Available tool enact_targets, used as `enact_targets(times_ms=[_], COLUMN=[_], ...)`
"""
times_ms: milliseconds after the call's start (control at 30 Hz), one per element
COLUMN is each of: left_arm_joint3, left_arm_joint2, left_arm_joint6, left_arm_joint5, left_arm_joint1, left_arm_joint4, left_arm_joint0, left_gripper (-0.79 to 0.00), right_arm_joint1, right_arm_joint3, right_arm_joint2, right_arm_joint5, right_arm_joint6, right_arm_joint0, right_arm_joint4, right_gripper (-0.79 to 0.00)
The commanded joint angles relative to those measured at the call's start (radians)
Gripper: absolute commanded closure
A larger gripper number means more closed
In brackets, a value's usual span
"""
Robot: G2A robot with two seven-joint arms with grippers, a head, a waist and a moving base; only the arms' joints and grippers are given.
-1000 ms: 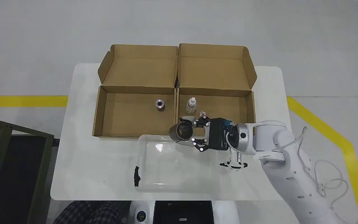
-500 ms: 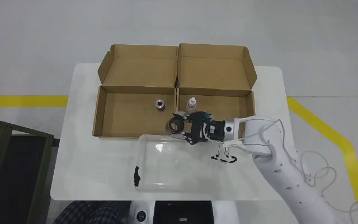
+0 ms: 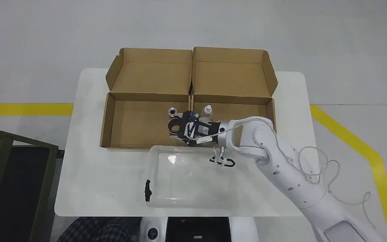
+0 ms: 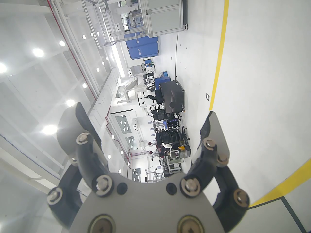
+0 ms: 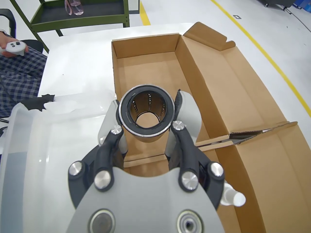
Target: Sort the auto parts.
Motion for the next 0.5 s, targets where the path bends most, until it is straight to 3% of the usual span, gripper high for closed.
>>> enact_targets(times_ms=[0,467], left_arm_joint3=[0.000,0.000], left_arm_joint2=[0.000,0.000], left_arm_joint6=[0.000,0.000], left_arm_joint5=[0.000,0.000], left_arm_joint1=[0.000,0.000], left_arm_joint4=[0.000,0.000], left_arm_joint0=[0.000,0.000], left_gripper=[-0.785,-0.785], right_arm_joint1=[-0.007,-0.063], right_arm_joint3=[0.020,0.172], right_arm_joint2=[-0.014,-0.112], right_arm_joint5=[0.012,0.062], right_arm_joint6=[0.008,0.075], right_arm_joint0=[0.016,0.123], right_arm_joint4=[0.002,0.024], right_gripper=[0.000,0.000])
